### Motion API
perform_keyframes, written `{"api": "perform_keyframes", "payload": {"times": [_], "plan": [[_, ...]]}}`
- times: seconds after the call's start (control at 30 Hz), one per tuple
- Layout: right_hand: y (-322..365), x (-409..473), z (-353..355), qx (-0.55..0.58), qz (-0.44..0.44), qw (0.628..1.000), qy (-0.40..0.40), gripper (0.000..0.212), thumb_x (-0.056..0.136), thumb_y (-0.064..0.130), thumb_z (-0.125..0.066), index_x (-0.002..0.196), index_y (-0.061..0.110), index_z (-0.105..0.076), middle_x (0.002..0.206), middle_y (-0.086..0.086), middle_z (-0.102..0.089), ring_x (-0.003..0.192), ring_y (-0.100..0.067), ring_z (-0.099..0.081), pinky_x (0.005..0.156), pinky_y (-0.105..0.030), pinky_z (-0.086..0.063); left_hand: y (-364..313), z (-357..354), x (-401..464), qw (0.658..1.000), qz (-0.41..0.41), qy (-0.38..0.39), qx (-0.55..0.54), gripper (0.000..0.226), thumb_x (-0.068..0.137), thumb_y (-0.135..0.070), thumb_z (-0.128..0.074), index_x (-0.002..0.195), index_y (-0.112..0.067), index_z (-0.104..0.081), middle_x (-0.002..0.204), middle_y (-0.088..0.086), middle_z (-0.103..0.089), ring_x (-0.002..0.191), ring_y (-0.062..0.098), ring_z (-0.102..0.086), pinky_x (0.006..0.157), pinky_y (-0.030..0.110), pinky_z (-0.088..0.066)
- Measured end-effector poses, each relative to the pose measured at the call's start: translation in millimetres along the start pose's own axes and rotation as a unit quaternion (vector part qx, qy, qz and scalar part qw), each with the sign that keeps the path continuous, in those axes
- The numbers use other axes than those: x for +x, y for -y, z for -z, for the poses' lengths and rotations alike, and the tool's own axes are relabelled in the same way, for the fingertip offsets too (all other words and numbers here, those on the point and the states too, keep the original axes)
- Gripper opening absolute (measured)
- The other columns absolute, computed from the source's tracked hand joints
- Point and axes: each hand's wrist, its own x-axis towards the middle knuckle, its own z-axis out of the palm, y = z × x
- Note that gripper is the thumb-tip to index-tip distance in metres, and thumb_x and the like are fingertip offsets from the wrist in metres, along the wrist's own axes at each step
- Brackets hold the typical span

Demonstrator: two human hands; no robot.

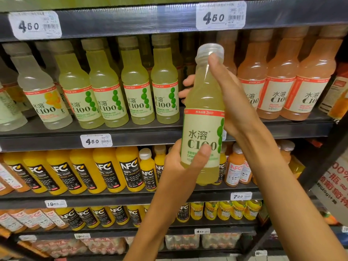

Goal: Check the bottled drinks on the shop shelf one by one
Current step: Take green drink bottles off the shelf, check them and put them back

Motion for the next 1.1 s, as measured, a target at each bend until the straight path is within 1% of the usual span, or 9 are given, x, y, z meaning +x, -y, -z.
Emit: {"api": "perform_keyframes", "payload": {"times": [0.07,0.17,0.33,0.43,0.57,0.67,0.8,0.93,1.1], "plan": [[-1,1,1,0.008,-0.008,1.000,0.001,0.036,0.100,0.034,-0.044,0.117,0.002,-0.048,0.082,-0.008,-0.066,0.070,-0.021,-0.069,0.062,-0.030,-0.056,2,4,-4,0.999,0.028,0.019,-0.027,0.040,0.077,-0.064,-0.046,0.105,-0.041,-0.062,0.104,-0.014,-0.072,0.097,0.000,-0.066,0.078,0.015,-0.052],[-2,3,-2,0.066,-0.065,0.996,-0.003,0.029,0.099,0.033,-0.046,0.107,0.005,-0.052,0.075,-0.008,-0.065,0.063,-0.021,-0.068,0.059,-0.030,-0.056,3,8,-7,0.995,0.069,0.028,-0.071,0.071,0.066,-0.080,-0.050,0.125,-0.042,-0.054,0.120,-0.011,-0.067,0.116,0.010,-0.059,0.106,0.041,-0.041],[-5,9,-5,0.067,-0.149,0.986,-0.022,0.025,0.099,0.033,-0.047,0.095,0.010,-0.056,0.069,-0.008,-0.065,0.059,-0.022,-0.068,0.059,-0.031,-0.057,-1,10,-3,0.987,0.085,0.055,-0.124,0.046,0.075,-0.068,-0.052,0.109,-0.040,-0.066,0.112,0.001,-0.071,0.106,0.021,-0.067,0.099,0.047,-0.046],[-8,13,-2,0.052,-0.192,0.980,-0.024,0.026,0.099,0.035,-0.048,0.096,0.010,-0.055,0.066,-0.008,-0.067,0.062,-0.023,-0.069,0.062,-0.032,-0.058,-1,10,-3,0.986,0.087,0.049,-0.136,0.053,0.078,-0.068,-0.054,0.117,-0.032,-0.061,0.113,0.003,-0.071,0.106,0.021,-0.067,0.100,0.051,-0.045],[-9,17,-2,0.036,-0.178,0.983,-0.014,0.025,0.098,0.036,-0.050,0.099,0.011,-0.054,0.068,-0.009,-0.068,0.064,-0.025,-0.069,0.063,-0.034,-0.058,0,11,-3,0.987,0.082,0.054,-0.126,0.058,0.078,-0.067,-0.054,0.122,-0.030,-0.056,0.115,-0.001,-0.071,0.109,0.016,-0.066,0.099,0.043,-0.048],[-6,18,-2,0.031,-0.114,0.993,0.016,0.029,0.098,0.038,-0.049,0.101,0.009,-0.055,0.075,-0.008,-0.065,0.068,-0.025,-0.068,0.063,-0.034,-0.057,3,11,-1,0.992,0.063,0.050,-0.095,0.061,0.070,-0.068,-0.054,0.124,-0.038,-0.052,0.113,-0.013,-0.070,0.109,0.005,-0.064,0.097,0.030,-0.047],[-2,15,-4,0.016,-0.006,0.998,0.055,0.024,0.098,0.033,-0.047,0.104,0.010,-0.051,0.083,-0.009,-0.063,0.073,-0.026,-0.067,0.066,-0.035,-0.053,6,10,3,0.999,-0.005,0.032,-0.031,0.053,0.070,-0.055,-0.059,0.120,-0.038,-0.053,0.111,-0.015,-0.069,0.102,0.001,-0.065,0.076,0.010,-0.049],[-2,8,-8,-0.037,0.065,0.994,0.085,0.020,0.100,0.029,-0.042,0.111,0.018,-0.053,0.095,-0.007,-0.069,0.084,-0.020,-0.069,0.070,-0.032,-0.055,11,11,8,0.998,-0.051,0.002,-0.037,0.052,0.068,-0.042,-0.068,0.117,-0.031,-0.053,0.106,-0.011,-0.071,0.097,0.005,-0.067,0.072,0.011,-0.051],[4,0,-3,-0.062,0.106,0.981,0.148,0.050,0.096,0.034,-0.049,0.142,0.017,-0.039,0.106,-0.005,-0.065,0.092,-0.020,-0.066,0.078,-0.034,-0.052,14,16,11,0.997,-0.074,-0.015,-0.027,0.055,0.066,-0.035,-0.072,0.116,-0.035,-0.050,0.103,-0.016,-0.071,0.095,0.002,-0.067,0.071,0.012,-0.052]]}}
